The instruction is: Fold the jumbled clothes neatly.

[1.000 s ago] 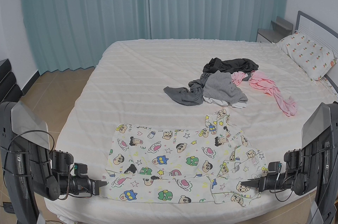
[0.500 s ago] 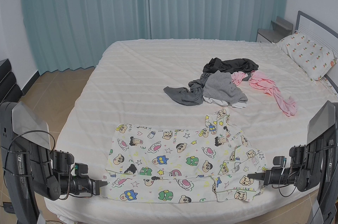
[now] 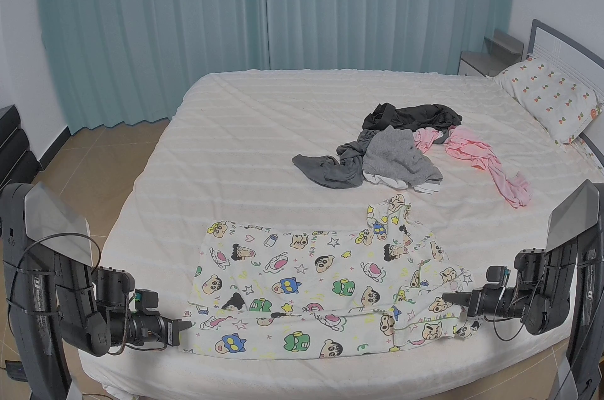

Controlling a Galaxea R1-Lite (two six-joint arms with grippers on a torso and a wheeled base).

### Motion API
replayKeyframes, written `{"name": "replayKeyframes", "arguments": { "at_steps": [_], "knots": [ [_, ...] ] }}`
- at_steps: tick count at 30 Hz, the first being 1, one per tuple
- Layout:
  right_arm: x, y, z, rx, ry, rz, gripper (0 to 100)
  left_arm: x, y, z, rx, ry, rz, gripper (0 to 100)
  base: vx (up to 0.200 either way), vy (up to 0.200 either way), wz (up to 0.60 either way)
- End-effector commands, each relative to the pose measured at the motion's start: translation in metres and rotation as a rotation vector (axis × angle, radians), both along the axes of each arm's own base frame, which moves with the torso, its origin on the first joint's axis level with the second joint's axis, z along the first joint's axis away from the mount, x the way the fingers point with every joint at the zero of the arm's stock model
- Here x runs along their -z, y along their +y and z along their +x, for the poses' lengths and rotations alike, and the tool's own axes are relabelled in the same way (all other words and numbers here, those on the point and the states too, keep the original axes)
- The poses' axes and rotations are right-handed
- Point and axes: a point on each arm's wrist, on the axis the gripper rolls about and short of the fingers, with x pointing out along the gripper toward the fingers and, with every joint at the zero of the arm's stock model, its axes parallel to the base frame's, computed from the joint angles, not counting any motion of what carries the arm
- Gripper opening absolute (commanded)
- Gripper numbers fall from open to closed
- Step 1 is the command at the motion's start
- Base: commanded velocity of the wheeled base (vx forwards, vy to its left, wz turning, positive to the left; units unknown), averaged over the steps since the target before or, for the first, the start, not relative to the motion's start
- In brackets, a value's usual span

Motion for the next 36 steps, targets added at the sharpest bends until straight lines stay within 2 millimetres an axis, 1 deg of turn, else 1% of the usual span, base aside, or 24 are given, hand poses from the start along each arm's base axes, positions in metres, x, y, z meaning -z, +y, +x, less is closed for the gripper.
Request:
{"name": "replayKeyframes", "arguments": {
  "at_steps": [1,7,8,12,13,16,20,21,23,25,27,29,30,33,35,36],
  "knots": [
    [0.007,0.001,0.004,-0.001,0.002,-0.002,0,0.0,-0.005,0.005,0.004,-0.008,-0.015,0,0.0,0.0,0.0],
    [0.009,0.005,-0.001,-0.015,0.031,-0.002,0,0.0,-0.017,0.013,-0.021,0.003,-0.06,0,0.0,0.0,0.0],
    [0.01,0.005,-0.001,-0.015,0.033,-0.002,0,0.0,-0.017,0.013,-0.022,0.002,-0.059,100,0.0,0.0,0.0],
    [0.011,0.005,-0.002,-0.015,0.054,0.0,0,0.004,-0.018,0.017,-0.048,0.0,-0.033,100,0.0,0.0,0.0],
    [0.011,0.005,-0.002,-0.015,0.057,0.0,100,0.004,-0.018,0.018,-0.055,-0.001,-0.032,100,0.0,0.0,0.0],
    [0.011,0.005,-0.002,-0.015,0.059,0.0,100,0.003,-0.017,0.021,-0.086,-0.005,-0.042,100,0.0,0.0,0.0],
    [0.009,0.003,-0.001,0.002,0.045,-0.008,100,-0.008,-0.016,0.026,-0.138,-0.048,-0.093,100,0.0,0.0,0.0],
    [0.006,0.002,0.0,0.016,0.033,-0.019,100,-0.019,-0.016,0.029,-0.166,-0.084,-0.129,100,0.0,0.0,0.0],
    [0.004,0.001,0.0,0.025,0.019,-0.024,100,-0.029,-0.015,0.032,-0.199,-0.11,-0.17,100,0.0,0.0,0.0],
    [0.002,0.0,-0.001,0.03,0.011,-0.024,100,-0.04,-0.014,0.041,-0.222,-0.158,-0.205,100,0.0,0.0,0.0],
    [0.002,0.0,0.0,0.031,0.004,-0.026,100,-0.044,-0.013,0.049,-0.231,-0.189,-0.217,100,0.0,0.0,0.0],
    [0.001,0.001,-0.001,0.029,0.004,-0.024,100,-0.05,-0.013,0.069,-0.241,-0.252,-0.217,100,0.0,0.0,0.0],
    [0.0,0.001,0.0,0.03,0.002,-0.025,100,-0.051,-0.014,0.075,-0.249,-0.264,-0.212,100,0.0,0.0,0.0],
    [-0.001,0.002,-0.001,0.031,0.011,-0.015,100,-0.049,-0.02,0.104,-0.261,-0.265,-0.194,100,0.0,0.0,0.0],
    [-0.003,0.003,-0.002,0.035,0.019,-0.003,100,-0.047,-0.023,0.129,-0.265,-0.254,-0.187,100,0.0,0.0,0.0],
    [-0.004,0.004,-0.002,0.037,0.022,0.002,100,-0.044,-0.024,0.136,-0.267,-0.247,-0.184,100,0.0,0.0,0.0]
  ]
}}
